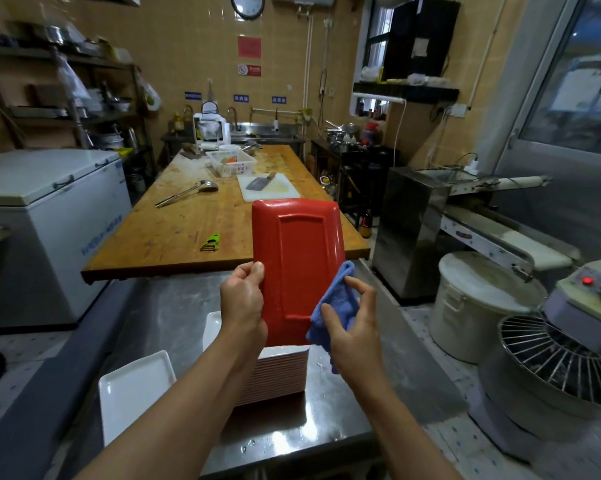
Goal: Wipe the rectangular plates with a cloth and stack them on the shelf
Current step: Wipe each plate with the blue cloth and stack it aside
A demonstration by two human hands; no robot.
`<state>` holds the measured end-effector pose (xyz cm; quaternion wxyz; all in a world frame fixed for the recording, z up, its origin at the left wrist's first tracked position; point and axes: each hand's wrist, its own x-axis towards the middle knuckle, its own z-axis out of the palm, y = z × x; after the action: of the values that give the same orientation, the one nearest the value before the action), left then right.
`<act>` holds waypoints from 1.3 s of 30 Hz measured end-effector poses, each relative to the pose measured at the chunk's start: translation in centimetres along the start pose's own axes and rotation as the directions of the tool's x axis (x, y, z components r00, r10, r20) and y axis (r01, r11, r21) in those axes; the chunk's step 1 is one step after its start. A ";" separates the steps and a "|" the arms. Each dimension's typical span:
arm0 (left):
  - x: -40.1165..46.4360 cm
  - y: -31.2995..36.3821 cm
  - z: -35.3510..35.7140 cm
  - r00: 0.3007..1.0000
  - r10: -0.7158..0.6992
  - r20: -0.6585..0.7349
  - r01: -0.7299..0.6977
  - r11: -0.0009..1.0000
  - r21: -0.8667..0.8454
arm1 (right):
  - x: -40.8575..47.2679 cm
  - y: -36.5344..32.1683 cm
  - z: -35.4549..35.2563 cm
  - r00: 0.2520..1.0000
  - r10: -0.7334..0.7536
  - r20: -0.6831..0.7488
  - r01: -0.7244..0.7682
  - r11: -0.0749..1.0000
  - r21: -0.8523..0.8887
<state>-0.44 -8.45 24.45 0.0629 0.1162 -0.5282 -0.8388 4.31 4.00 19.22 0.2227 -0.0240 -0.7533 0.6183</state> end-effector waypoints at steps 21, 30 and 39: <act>4.3 8.4 0.3 0.856 0.104 0.506 -0.516 0.123 0.848 | 4.8 -2.9 -4.5 0.879 0.175 0.443 -0.221 0.974 0.055; 4.5 8.3 -2.4 0.858 -0.181 0.480 -0.225 0.709 0.669 | 5.9 -3.9 -4.4 0.896 0.056 0.440 -0.042 0.998 -0.040; 4.1 6.8 -3.3 0.934 -0.194 0.299 -0.005 0.831 0.556 | 3.3 0.0 -1.8 0.944 -0.261 0.201 0.319 0.877 -0.359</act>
<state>-3.67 -15.22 28.70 -0.1080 0.0078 -0.7420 -0.6616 2.04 6.71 20.46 0.2477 0.0912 -0.8697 0.4170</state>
